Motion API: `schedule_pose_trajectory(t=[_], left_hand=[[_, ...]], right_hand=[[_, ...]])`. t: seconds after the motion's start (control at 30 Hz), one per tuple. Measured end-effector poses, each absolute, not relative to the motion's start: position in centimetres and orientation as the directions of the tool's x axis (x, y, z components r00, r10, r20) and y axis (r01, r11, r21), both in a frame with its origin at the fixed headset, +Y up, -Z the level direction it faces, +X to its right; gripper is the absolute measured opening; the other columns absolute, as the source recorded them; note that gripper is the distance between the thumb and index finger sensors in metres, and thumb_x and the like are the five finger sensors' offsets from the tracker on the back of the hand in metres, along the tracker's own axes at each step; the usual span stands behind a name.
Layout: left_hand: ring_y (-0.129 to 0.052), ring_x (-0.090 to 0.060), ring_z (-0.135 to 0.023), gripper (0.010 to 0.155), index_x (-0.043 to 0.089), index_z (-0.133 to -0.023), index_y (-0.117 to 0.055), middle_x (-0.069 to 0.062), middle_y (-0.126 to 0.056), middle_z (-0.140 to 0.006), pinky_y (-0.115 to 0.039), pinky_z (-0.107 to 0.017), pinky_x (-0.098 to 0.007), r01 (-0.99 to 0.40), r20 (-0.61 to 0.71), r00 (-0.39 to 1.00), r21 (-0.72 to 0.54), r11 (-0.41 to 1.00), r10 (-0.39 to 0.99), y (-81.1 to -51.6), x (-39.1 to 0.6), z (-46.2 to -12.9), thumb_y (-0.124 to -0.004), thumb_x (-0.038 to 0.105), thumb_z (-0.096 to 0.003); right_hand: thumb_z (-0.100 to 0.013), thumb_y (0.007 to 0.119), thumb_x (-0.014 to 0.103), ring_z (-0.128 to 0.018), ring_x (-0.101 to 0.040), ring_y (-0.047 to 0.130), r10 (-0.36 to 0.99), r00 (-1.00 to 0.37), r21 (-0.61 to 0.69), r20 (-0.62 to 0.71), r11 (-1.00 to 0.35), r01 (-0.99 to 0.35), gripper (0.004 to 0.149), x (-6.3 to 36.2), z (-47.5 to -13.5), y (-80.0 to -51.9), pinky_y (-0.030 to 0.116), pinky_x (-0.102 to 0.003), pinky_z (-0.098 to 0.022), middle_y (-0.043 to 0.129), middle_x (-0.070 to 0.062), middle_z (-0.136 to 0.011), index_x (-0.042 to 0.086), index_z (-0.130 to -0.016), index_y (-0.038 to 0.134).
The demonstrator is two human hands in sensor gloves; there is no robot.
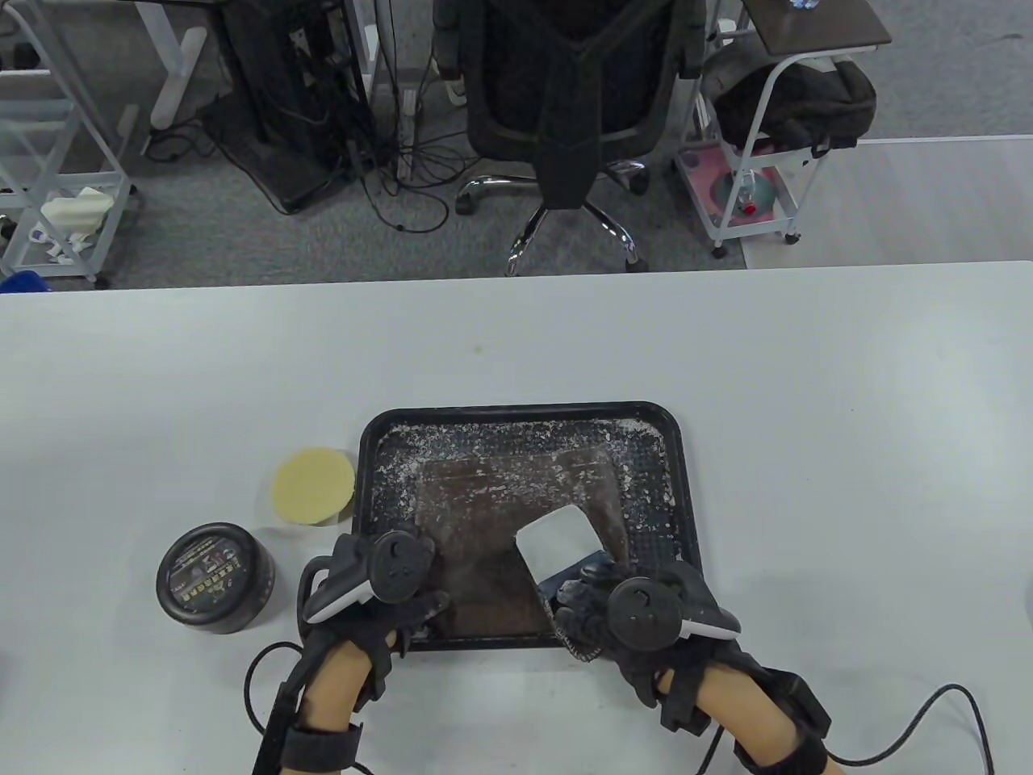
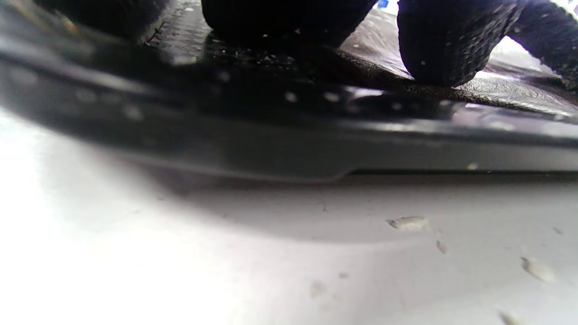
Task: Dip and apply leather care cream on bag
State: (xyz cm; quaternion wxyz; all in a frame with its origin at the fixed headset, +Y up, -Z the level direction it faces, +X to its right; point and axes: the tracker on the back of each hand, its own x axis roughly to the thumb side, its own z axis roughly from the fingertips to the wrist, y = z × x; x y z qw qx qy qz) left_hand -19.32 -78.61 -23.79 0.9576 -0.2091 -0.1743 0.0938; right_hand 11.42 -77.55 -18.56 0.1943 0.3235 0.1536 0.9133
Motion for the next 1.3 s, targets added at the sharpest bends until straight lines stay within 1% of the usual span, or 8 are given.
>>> schedule_pose_trajectory(t=[0.1,0.6,0.7,0.87,1.0,1.13,1.2,1.3], left_hand=[[-0.056,-0.04,-0.098,0.07,0.017,-0.104,-0.059,-0.014,-0.042,-0.112,-0.035,-0.073,-0.067,-0.094,0.297,0.924,-0.434,0.896,0.24,-78.6,-19.2,-23.8,-0.078,0.054,-0.0483],[-0.057,-0.04,-0.099,0.07,0.016,-0.104,-0.059,-0.015,-0.043,-0.112,-0.037,-0.073,-0.068,-0.054,0.299,0.933,-0.429,0.901,0.199,-78.5,-18.9,-23.8,-0.078,0.054,-0.0481],[-0.059,-0.041,-0.098,0.07,0.016,-0.104,-0.059,-0.016,-0.044,-0.111,-0.037,-0.073,-0.068,-0.023,0.308,0.937,-0.424,0.905,0.168,-78.3,-18.5,-23.8,-0.078,0.054,-0.0481],[-0.063,-0.042,-0.097,0.071,0.014,-0.105,-0.06,-0.018,-0.046,-0.111,-0.04,-0.073,-0.067,0.089,0.338,0.939,-0.42,0.903,0.064,-77.9,-17.3,-23.8,-0.077,0.053,-0.0482],[-0.065,-0.042,-0.097,0.071,0.013,-0.106,-0.061,-0.019,-0.049,-0.111,-0.041,-0.073,-0.066,0.278,0.38,0.917,-0.387,0.879,-0.122,-77.2,-15.2,-23.6,-0.074,0.053,-0.0489],[-0.071,-0.039,-0.096,0.068,0.017,-0.106,-0.064,-0.016,-0.055,-0.111,-0.044,-0.074,-0.064,0.461,0.427,0.849,-0.307,0.833,-0.312,-76.1,-12.6,-23.1,-0.075,0.053,-0.0492],[-0.077,-0.037,-0.093,0.066,0.019,-0.105,-0.067,-0.015,-0.06,-0.11,-0.051,-0.073,-0.062,0.49,0.442,0.825,-0.248,0.836,-0.353,-75.5,-11.3,-22.8,-0.074,0.054,-0.0492],[-0.087,-0.034,-0.086,0.064,0.02,-0.103,-0.07,-0.016,-0.066,-0.107,-0.065,-0.069,-0.056,0.46,0.471,0.817,-0.183,0.869,-0.333,-74.5,-8.8,-22.4,-0.074,0.053,-0.0493]], right_hand=[[-0.047,0.079,0.001,-0.102,-0.04,0.044,0.487,-0.715,0.418,0.502,-0.86,-0.293,0.051,12.4,-18.5,-77.5,0.038,-0.058,-0.072,0.061,-0.011,-0.107,0.023,-0.093,0.078],[-0.046,0.079,-0.001,-0.099,-0.048,0.053,0.454,-0.78,0.399,0.431,-0.871,-0.286,0.051,15.9,-18.6,-76.7,0.046,-0.062,-0.07,0.063,-0.016,-0.105,0.02,-0.093,0.078],[-0.046,0.079,-0.001,-0.099,-0.048,0.054,0.458,-0.783,0.399,0.421,-0.869,-0.293,0.051,16.4,-18.7,-76.6,0.046,-0.062,-0.07,0.064,-0.017,-0.105,0.02,-0.093,0.079],[-0.047,0.078,-0.001,-0.099,-0.049,0.059,0.467,-0.784,0.366,0.409,-0.871,-0.328,0.05,17.6,-19.0,-76.2,0.048,-0.063,-0.07,0.068,-0.018,-0.105,0.019,-0.093,0.08],[-0.047,0.078,-0.001,-0.099,-0.05,0.062,0.507,-0.756,0.313,0.415,-0.859,-0.404,0.05,18.5,-19.1,-75.3,0.05,-0.063,-0.07,0.069,-0.019,-0.104,0.018,-0.093,0.08],[-0.047,0.078,-0.001,-0.098,-0.05,0.064,0.532,-0.732,0.236,0.426,-0.846,-0.477,0.05,19.5,-19.2,-74.5,0.051,-0.063,-0.07,0.069,-0.019,-0.105,0.018,-0.094,0.08],[-0.047,0.078,0.0,-0.098,-0.05,0.065,0.541,-0.727,0.205,0.423,-0.838,-0.505,0.05,20.0,-19.3,-74.2,0.051,-0.063,-0.07,0.069,-0.019,-0.105,0.018,-0.094,0.08],[-0.048,0.078,0.0,-0.098,-0.05,0.065,0.547,-0.726,0.157,0.417,-0.83,-0.535,0.05,20.9,-19.5,-73.8,0.052,-0.063,-0.07,0.069,-0.019,-0.105,0.018,-0.094,0.08]])
